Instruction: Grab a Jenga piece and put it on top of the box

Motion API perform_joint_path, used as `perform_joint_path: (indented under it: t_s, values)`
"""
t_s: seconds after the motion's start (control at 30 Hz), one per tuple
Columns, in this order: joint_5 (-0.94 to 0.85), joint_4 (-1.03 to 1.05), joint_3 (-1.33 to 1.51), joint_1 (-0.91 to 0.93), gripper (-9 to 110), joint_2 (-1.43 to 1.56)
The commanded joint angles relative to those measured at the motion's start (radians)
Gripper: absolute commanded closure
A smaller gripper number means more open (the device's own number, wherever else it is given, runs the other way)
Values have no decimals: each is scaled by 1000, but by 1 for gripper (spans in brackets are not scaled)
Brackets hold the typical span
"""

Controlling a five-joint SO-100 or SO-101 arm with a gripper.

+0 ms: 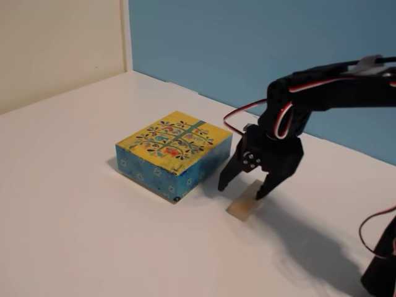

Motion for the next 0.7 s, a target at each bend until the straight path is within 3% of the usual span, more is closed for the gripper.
perform_joint_path:
  t_s: [0.0,0.67]
  values:
    - [-20,-25,-14,25,74,-28]
    - [-51,14,-29,71,73,-2]
